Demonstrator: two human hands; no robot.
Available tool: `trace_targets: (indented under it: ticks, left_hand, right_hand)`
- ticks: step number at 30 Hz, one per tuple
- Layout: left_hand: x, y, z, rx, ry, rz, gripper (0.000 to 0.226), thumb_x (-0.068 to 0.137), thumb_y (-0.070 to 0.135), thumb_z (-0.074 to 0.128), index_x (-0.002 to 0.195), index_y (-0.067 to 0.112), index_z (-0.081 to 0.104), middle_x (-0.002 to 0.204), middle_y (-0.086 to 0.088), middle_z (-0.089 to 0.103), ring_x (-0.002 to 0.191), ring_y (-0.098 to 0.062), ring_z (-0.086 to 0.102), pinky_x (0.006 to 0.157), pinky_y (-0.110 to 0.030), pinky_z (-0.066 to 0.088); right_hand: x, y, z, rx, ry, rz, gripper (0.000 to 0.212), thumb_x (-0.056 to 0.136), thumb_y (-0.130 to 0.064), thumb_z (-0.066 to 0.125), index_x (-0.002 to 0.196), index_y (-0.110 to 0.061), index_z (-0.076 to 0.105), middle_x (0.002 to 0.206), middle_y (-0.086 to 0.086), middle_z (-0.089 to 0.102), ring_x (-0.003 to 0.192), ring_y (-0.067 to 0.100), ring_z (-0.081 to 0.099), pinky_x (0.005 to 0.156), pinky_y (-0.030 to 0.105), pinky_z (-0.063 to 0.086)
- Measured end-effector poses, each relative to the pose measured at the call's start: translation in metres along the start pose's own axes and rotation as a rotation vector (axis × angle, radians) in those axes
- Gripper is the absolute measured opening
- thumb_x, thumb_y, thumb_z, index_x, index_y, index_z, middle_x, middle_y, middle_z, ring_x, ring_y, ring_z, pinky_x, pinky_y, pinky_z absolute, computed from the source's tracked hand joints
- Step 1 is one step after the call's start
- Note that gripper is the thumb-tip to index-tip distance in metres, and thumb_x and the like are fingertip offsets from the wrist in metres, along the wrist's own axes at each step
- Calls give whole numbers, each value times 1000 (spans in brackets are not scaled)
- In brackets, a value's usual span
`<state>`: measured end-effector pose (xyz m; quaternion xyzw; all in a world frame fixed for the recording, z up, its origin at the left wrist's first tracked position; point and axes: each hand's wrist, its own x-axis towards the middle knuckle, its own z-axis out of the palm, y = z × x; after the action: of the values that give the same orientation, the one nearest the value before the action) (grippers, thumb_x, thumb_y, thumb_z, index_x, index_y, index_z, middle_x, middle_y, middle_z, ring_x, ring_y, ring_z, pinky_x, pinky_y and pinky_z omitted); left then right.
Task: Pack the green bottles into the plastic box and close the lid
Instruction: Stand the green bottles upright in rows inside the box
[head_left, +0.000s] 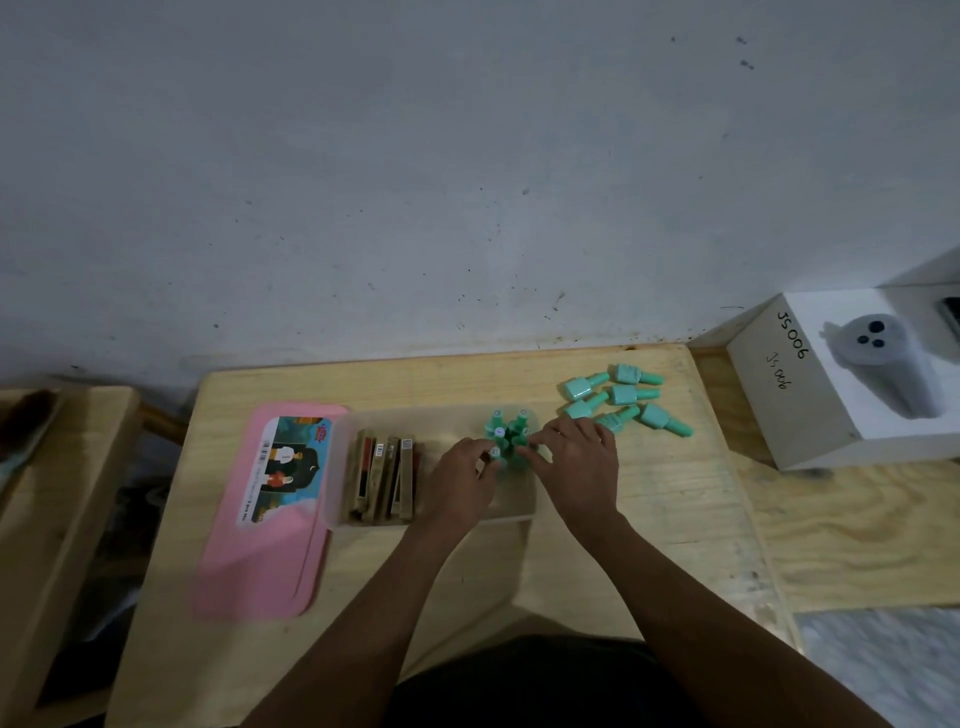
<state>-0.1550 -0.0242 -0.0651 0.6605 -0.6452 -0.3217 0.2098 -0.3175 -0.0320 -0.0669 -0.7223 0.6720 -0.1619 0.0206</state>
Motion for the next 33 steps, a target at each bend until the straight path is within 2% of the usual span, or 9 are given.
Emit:
trace_targets:
  ticks: [6, 12, 15, 28, 33]
  left_hand:
    - [4, 0, 5, -44, -9, -3, 28, 92, 18, 57, 118, 12, 64, 108, -6, 64, 86, -21, 63, 77, -32, 52]
    - [8, 0, 8, -93, 4, 27, 26, 91, 11, 56, 114, 8, 66, 107, -10, 64, 94, -22, 63, 83, -35, 53]
    - [8, 0, 10, -110, 9, 25, 26, 91, 11, 56, 115, 8, 66, 107, -9, 63, 95, -21, 63, 82, -30, 51]
    - [3, -1, 16, -137, 67, 28, 24, 93, 22, 55, 115, 16, 62, 111, -2, 65, 94, -14, 61, 79, -28, 51]
    - [-5, 7, 10, -98, 207, 57, 25, 90, 24, 61, 112, 15, 60, 107, 1, 63, 87, -14, 61, 68, -23, 43]
  right_hand:
    - [4, 1, -8, -14, -82, -96, 19, 75, -37, 76, 89, -24, 75, 90, -6, 71, 90, 20, 62, 83, 40, 46]
    - [7, 9, -11, 24, -117, -203, 20, 75, -33, 77, 92, -23, 75, 86, -5, 73, 85, 19, 65, 81, 38, 48]
    - [10, 8, -13, 31, -120, -209, 18, 73, -31, 78, 89, -23, 75, 84, -6, 74, 84, 19, 65, 80, 39, 48]
    - [5, 11, -4, 24, -62, -209, 11, 78, -31, 72, 87, -24, 72, 87, -6, 71, 85, 18, 63, 76, 37, 47]
    - [3, 20, -12, 112, -12, -125, 16, 83, -36, 69, 94, -26, 72, 94, -7, 69, 89, 14, 61, 77, 33, 45]
